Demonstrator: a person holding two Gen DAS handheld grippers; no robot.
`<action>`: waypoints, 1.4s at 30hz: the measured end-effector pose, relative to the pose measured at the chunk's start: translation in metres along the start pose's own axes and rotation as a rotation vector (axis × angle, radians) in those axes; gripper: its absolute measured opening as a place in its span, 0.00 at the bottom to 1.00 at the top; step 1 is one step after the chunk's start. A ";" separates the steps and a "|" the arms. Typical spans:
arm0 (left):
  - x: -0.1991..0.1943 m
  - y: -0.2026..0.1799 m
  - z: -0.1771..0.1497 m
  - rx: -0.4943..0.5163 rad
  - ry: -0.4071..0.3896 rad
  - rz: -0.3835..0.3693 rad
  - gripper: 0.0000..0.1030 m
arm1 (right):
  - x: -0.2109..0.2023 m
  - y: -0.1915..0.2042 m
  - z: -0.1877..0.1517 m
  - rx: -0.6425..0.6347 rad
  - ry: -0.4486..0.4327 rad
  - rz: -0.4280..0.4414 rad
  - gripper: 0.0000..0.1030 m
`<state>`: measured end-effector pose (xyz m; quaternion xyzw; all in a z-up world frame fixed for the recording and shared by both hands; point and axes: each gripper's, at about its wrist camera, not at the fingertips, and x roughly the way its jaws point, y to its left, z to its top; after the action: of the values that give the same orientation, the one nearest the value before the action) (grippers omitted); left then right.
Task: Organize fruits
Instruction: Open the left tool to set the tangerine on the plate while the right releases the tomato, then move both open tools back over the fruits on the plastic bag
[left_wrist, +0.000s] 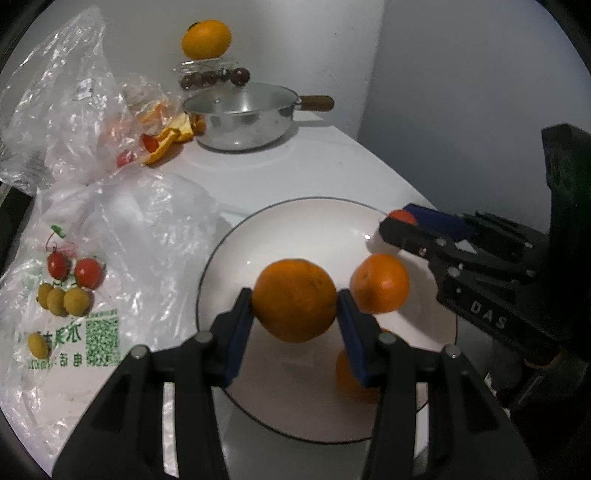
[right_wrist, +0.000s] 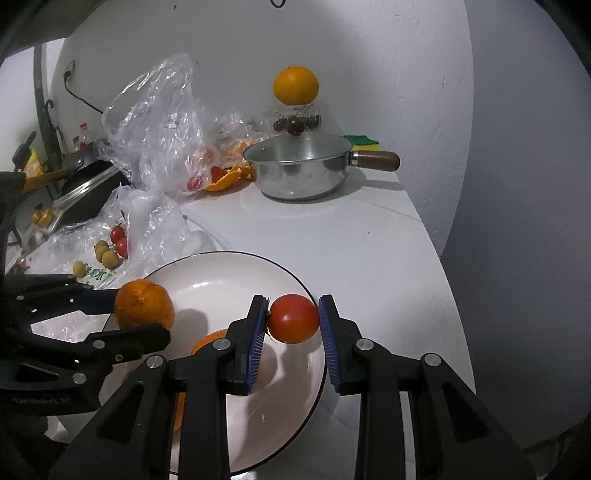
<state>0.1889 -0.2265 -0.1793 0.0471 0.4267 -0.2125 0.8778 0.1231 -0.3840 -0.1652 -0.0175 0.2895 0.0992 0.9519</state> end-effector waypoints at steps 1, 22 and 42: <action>0.001 -0.001 0.000 0.001 0.001 -0.002 0.45 | 0.001 0.000 0.000 0.001 0.003 0.003 0.30; -0.024 -0.001 -0.002 0.006 -0.055 -0.015 0.49 | -0.010 0.009 0.001 -0.007 0.001 -0.026 0.38; -0.086 0.030 -0.026 -0.037 -0.169 0.016 0.66 | -0.041 0.064 0.008 -0.072 -0.036 -0.035 0.38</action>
<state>0.1359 -0.1636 -0.1330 0.0161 0.3546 -0.2006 0.9131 0.0812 -0.3280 -0.1340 -0.0548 0.2685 0.0932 0.9572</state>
